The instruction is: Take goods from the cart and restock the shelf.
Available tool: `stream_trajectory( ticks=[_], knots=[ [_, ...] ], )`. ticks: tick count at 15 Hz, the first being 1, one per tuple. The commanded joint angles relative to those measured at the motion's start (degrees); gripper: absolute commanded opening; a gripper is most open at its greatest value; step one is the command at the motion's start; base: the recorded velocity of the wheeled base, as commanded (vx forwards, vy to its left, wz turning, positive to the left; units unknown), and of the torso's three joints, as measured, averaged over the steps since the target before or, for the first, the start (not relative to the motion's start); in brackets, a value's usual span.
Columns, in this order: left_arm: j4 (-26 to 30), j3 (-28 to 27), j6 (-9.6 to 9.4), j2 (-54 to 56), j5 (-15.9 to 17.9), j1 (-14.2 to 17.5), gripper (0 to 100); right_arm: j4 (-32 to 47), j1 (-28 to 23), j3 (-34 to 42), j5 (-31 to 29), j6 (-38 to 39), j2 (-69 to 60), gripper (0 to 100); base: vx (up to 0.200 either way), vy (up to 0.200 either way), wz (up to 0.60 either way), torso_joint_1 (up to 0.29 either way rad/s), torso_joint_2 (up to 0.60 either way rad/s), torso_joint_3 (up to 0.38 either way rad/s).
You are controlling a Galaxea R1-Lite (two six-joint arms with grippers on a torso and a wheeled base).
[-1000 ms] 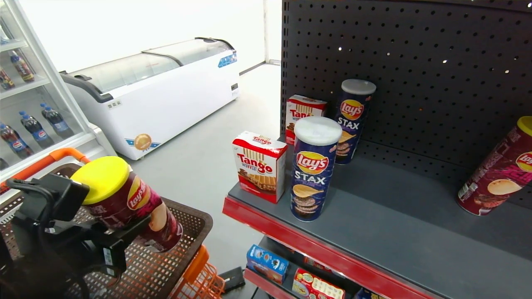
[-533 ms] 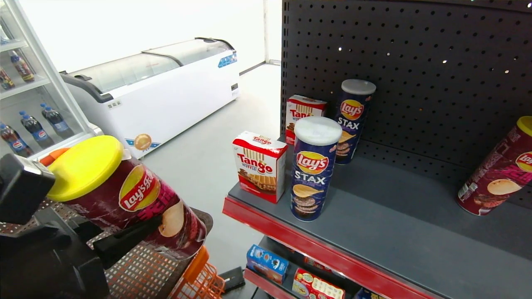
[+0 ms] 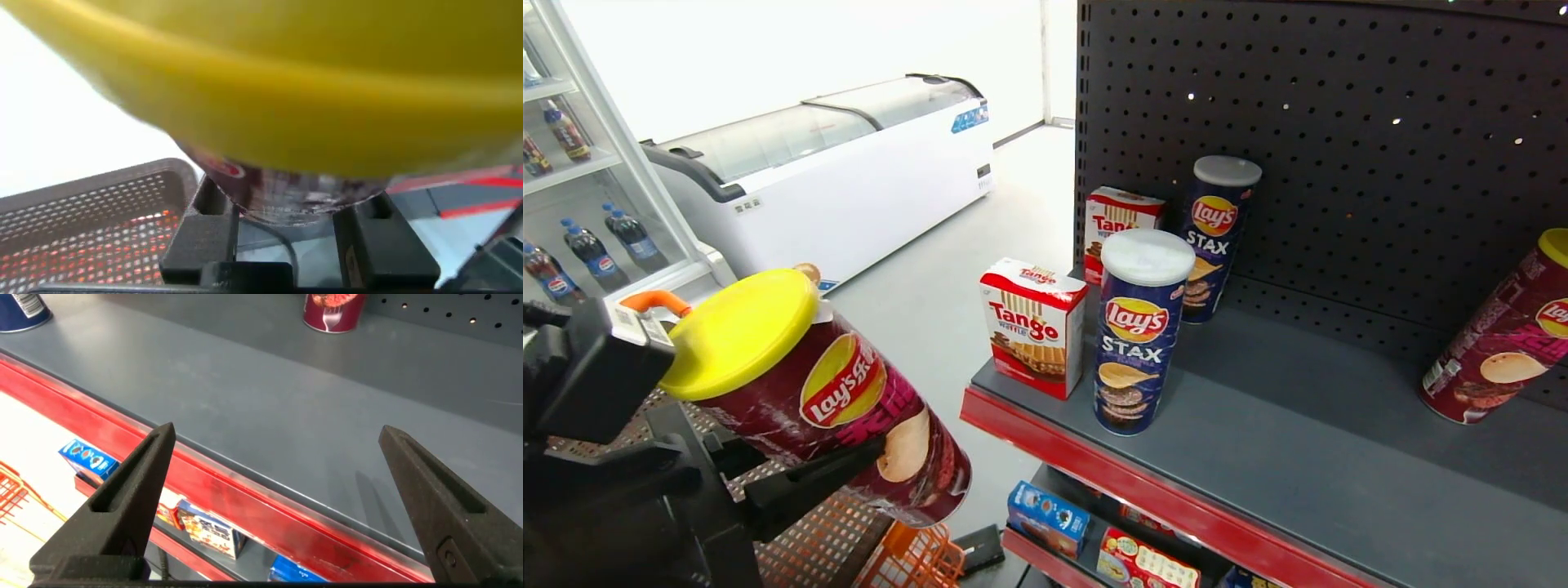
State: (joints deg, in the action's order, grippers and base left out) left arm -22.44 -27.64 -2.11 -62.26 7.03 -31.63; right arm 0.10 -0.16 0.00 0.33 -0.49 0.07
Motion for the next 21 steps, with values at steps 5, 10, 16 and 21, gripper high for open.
stream_trajectory(
  ticks=[5, 10, 16, 21],
  knots=[
    [-4.28, -0.66, -2.64, -4.80, 7.38, -0.27, 0, -0.01, -0.02, 0.00, 0.11, -0.04, 0.01, 100, 0.000, 0.000, 0.00, 0.000, 0.00, 0.000],
    [-4.01, -2.25, -4.31, -7.53, 13.44, -0.01, 0, -0.01, -0.02, 0.00, 0.11, -0.04, 0.01, 100, 0.000, 0.000, 0.00, 0.000, 0.00, 0.000],
    [-4.01, -3.92, -4.39, -9.55, 15.55, -0.62, 0, -0.01, -0.02, 0.00, 0.20, -0.04, 0.01, 100, 0.000, 0.000, -0.30, 0.000, 0.00, 0.000],
    [-4.01, -4.09, -4.39, -9.73, 16.78, -0.88, 0, -0.01, -0.02, 0.00, 0.20, -0.04, 0.01, 100, 0.000, 0.000, -0.60, 0.000, 0.00, 0.001]
  ],
)
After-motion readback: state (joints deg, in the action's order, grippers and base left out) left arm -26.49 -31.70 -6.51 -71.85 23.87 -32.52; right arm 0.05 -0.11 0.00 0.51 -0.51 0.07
